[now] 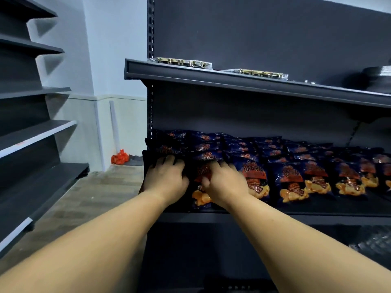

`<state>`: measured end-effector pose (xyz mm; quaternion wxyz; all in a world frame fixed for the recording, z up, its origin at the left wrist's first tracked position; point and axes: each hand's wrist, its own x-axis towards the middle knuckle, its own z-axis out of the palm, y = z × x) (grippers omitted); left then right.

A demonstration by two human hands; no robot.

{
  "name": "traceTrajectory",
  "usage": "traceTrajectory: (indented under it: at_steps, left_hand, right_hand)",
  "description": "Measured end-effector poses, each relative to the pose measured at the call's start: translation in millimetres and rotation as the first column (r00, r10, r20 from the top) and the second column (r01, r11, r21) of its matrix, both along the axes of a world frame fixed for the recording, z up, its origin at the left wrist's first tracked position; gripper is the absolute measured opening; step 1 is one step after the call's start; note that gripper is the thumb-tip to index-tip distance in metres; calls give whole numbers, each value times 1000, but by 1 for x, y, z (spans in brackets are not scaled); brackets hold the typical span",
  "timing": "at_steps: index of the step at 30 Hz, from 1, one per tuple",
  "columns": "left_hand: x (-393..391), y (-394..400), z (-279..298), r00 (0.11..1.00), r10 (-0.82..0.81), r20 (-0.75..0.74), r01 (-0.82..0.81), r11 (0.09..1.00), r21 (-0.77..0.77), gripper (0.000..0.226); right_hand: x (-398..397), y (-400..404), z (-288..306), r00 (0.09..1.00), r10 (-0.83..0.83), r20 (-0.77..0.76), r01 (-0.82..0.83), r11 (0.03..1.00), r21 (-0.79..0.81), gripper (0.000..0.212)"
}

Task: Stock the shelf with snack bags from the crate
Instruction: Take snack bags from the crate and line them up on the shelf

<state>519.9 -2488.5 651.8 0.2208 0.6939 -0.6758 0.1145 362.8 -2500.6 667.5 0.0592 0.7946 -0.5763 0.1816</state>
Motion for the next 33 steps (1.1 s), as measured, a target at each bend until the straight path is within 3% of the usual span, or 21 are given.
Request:
traceTrajectory:
  at_steps: [10, 15, 28, 33]
  left_hand:
    - [13, -32, -34, 1000, 2, 27, -5, 990, 140, 63]
    - [19, -48, -42, 998, 24, 61, -37, 975, 221, 63]
    - [25, -69, -61, 992, 15, 126, -37, 984, 177, 66]
    - [20, -64, -57, 996, 45, 74, -58, 980, 190, 65]
  right_hand:
    - [2, -34, -37, 996, 80, -30, -74, 983, 170, 75]
    - [5, -53, -50, 996, 90, -17, -86, 978, 190, 76]
    - [13, -79, -61, 998, 28, -58, -15, 977, 214, 75]
    - [13, -73, -56, 998, 40, -56, -28, 978, 207, 77]
